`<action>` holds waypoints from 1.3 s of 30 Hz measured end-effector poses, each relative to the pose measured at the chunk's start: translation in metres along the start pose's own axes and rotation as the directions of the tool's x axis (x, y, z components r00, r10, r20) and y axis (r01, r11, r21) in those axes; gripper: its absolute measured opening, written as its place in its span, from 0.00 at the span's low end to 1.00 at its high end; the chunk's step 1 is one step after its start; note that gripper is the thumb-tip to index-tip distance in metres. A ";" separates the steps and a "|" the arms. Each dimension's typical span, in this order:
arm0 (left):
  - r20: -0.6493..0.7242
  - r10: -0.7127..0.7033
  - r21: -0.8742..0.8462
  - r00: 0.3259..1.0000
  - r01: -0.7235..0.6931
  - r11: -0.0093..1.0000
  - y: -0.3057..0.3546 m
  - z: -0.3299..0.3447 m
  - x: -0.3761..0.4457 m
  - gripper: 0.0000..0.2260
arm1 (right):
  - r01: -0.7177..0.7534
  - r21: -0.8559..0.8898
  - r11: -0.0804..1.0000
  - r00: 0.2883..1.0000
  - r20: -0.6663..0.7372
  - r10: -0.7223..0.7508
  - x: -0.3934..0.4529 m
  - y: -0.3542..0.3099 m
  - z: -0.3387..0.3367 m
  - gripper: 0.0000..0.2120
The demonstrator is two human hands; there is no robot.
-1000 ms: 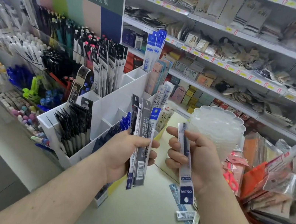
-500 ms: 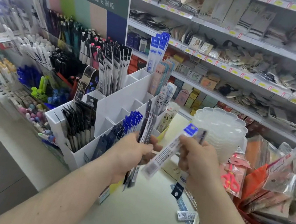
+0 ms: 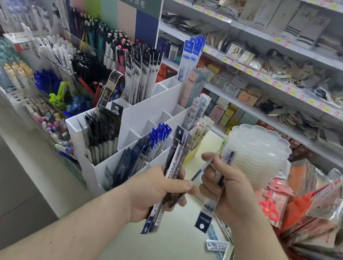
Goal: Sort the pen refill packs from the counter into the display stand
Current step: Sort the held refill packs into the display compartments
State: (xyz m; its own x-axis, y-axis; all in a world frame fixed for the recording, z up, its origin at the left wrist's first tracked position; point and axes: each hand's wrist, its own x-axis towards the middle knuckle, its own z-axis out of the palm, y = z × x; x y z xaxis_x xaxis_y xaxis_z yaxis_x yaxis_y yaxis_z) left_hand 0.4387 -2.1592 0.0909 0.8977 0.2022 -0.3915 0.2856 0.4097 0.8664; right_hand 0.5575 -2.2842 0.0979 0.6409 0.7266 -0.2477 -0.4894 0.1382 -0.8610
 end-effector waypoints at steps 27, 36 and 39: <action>-0.593 0.312 0.258 0.742 -0.192 0.947 0.008 -0.047 -0.038 0.12 | 0.304 -0.687 0.660 0.839 -0.134 -0.527 0.064 0.047 0.029 0.15; -0.613 0.301 0.242 0.730 -0.189 0.952 0.015 -0.053 -0.045 0.13 | 0.431 -0.841 0.327 0.710 0.092 -0.699 0.084 0.067 0.034 0.19; -0.607 0.305 0.254 0.734 -0.184 0.949 0.017 -0.052 -0.045 0.13 | 0.406 -0.887 0.219 0.742 0.181 -0.645 0.092 0.073 0.035 0.21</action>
State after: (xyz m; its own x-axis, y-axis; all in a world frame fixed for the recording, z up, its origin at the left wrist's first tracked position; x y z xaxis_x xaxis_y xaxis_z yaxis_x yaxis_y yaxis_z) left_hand 0.3852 -2.1151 0.1071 0.5421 0.8133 -0.2114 0.1911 0.1257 0.9735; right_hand 0.5596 -2.1837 0.0279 0.6847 0.5717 0.4521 0.6779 -0.2716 -0.6832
